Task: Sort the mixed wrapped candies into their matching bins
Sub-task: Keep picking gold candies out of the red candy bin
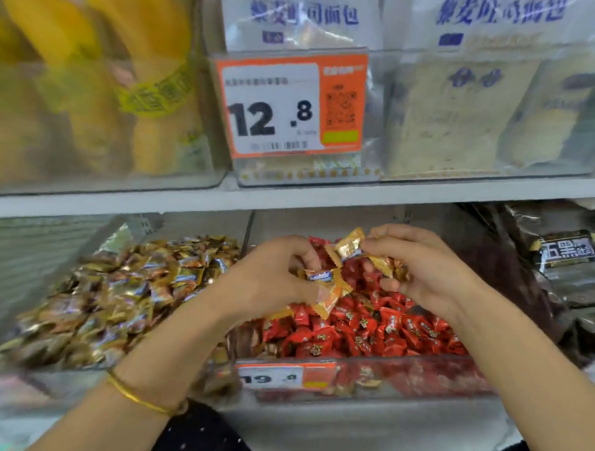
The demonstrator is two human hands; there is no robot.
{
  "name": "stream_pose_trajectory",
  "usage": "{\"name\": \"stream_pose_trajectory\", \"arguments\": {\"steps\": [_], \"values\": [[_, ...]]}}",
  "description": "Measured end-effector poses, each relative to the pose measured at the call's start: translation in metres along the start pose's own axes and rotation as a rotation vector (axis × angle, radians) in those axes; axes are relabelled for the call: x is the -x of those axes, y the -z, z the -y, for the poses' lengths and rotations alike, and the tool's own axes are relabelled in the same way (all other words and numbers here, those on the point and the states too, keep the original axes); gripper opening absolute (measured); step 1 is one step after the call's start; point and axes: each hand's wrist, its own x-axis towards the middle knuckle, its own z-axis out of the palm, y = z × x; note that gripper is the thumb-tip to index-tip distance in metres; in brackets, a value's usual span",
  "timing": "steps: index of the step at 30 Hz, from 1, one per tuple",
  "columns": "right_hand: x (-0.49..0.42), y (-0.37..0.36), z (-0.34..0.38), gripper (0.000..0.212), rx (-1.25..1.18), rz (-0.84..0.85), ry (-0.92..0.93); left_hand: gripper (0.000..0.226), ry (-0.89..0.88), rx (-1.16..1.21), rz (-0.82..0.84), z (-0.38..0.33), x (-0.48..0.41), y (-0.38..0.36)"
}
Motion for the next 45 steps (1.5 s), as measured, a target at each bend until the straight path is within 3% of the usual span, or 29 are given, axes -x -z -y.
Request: {"name": "stream_pose_trajectory", "arguments": {"steps": [4,8,11,13,17,20,26,29,33,36,39,42,45], "values": [[-0.004,-0.072,0.008,0.010,0.125,0.171,0.057,0.023,0.135,-0.016,-0.144,0.035,0.045,0.063],[-0.029,-0.156,0.013,0.007,0.281,0.241,0.059,0.034,0.269,-0.060,-0.412,0.076,0.057,0.106],[-0.047,-0.194,0.012,0.072,0.442,0.365,-0.121,0.030,0.300,-0.013,-0.458,0.098,0.050,0.114],[-0.053,-0.197,0.009,0.087,0.429,0.393,-0.191,0.044,0.316,0.063,-0.411,0.103,0.052,0.114],[-0.049,-0.158,0.006,0.063,0.148,0.318,-0.148,0.041,0.201,-0.076,-0.464,0.095,0.058,0.102],[-0.032,-0.109,0.011,0.035,0.077,0.267,-0.043,0.035,0.030,-0.090,-0.483,0.070,0.053,0.077],[-0.028,0.009,0.008,0.024,0.199,-0.193,0.051,0.033,-0.236,-0.191,-0.202,0.014,-0.001,0.001],[-0.039,0.040,-0.003,0.026,0.399,-0.265,0.033,0.034,-0.256,-0.367,-0.099,0.004,-0.042,-0.033],[-0.055,0.052,-0.018,0.031,0.669,-0.214,0.066,0.045,-0.160,-0.709,0.092,0.011,-0.085,-0.060],[-0.064,0.053,-0.036,0.023,0.843,0.054,0.083,0.060,-0.019,-0.861,0.303,0.024,-0.096,-0.070],[-0.071,0.055,-0.056,0.022,1.094,0.282,0.005,0.068,0.044,-0.929,0.356,0.035,-0.102,-0.066],[-0.067,0.069,-0.052,0.029,1.427,0.275,-0.139,0.076,0.119,-0.953,0.357,0.039,-0.105,-0.059],[-0.059,0.079,-0.044,0.029,1.526,0.211,-0.178,0.078,0.134,-0.953,0.345,0.039,-0.107,-0.058]]}}
